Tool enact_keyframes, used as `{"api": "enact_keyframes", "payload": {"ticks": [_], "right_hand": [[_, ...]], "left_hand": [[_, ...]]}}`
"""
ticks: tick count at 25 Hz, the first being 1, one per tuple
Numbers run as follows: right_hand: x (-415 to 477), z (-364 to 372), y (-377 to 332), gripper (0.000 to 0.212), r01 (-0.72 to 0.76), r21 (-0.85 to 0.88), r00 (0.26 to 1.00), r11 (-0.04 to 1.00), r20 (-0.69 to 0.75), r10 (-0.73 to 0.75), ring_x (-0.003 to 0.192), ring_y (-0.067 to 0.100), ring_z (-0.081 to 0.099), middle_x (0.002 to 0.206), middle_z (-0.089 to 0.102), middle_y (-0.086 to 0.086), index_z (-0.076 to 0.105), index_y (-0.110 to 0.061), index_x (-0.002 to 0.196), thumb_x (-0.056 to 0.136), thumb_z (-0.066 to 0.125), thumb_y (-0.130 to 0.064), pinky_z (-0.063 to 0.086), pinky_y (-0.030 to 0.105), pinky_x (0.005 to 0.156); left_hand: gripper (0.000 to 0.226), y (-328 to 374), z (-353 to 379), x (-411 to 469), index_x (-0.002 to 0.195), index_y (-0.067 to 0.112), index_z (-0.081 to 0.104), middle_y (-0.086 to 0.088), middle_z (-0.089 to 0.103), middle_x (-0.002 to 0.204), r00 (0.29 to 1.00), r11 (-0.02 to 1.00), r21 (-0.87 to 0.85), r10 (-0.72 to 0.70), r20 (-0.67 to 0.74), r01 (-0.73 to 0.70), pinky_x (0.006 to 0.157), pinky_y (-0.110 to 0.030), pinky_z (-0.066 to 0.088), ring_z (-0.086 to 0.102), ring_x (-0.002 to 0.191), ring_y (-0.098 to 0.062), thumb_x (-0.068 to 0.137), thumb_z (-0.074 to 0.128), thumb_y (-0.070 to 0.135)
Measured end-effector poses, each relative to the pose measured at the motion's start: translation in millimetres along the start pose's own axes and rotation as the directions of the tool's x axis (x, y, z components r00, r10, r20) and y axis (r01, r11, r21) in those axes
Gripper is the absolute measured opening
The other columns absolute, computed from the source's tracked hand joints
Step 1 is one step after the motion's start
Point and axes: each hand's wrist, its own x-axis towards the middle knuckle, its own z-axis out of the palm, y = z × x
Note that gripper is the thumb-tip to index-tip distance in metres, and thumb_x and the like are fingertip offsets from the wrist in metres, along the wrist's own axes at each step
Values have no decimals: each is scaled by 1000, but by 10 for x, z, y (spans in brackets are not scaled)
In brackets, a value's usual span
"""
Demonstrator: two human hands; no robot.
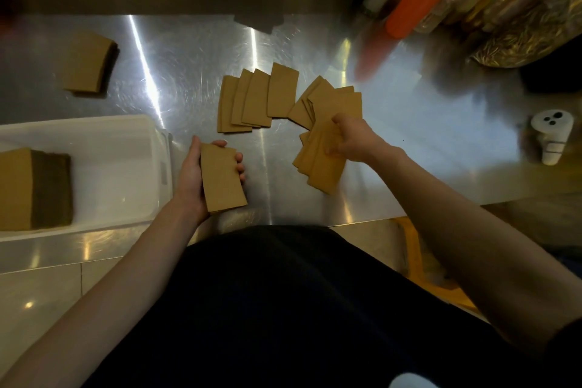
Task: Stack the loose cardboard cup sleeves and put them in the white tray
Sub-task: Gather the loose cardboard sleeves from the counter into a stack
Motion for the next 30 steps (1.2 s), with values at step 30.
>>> {"api": "enact_keyframes", "payload": {"ticks": [30], "right_hand": [[-494,-486,-538,27,237,841,902,487,-4,-431,111,27,64,111,69,5,63,-12,111,89,59,3,50,40,97]], "left_hand": [[70,196,354,-177,141,15,53,-14,69,100,958,974,188,-173,230,130,62,-34,59,69,76,-26,92,45,64]]}}
